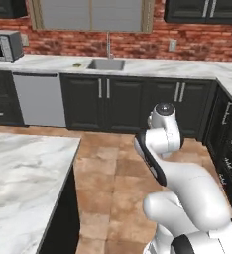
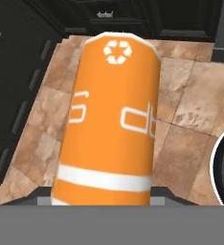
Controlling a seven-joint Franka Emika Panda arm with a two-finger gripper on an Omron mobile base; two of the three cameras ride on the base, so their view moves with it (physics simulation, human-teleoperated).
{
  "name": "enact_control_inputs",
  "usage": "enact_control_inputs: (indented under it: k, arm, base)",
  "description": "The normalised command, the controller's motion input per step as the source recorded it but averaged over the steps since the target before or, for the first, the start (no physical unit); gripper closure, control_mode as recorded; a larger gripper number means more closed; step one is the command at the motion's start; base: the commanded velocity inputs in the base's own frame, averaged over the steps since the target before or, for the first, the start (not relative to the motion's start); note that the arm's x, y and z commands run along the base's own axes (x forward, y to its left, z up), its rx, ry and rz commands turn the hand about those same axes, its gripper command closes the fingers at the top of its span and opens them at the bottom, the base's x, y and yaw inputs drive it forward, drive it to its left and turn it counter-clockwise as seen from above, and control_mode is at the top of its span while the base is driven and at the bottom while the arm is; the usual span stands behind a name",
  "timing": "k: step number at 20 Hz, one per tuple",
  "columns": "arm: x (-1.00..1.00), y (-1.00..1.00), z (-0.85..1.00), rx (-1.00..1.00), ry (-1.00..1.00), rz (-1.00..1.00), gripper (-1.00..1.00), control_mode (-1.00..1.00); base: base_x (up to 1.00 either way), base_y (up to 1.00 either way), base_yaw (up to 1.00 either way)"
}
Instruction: Restock the sink supplies by placing the sponge and soap dispenser on the counter and next to the sink. Make sure the soap dispenser is upright.
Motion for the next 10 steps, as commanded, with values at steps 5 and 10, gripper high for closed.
enact_control_inputs:
  k: [5,10]
  arm:
    - [0.00,0.00,0.00,0.00,0.00,0.00,1.00,1.00]
    - [0.00,0.00,0.00,0.00,0.00,0.00,1.00,1.00]
  base:
    - [1.00,0.00,-0.27]
    - [1.00,0.26,-0.20]
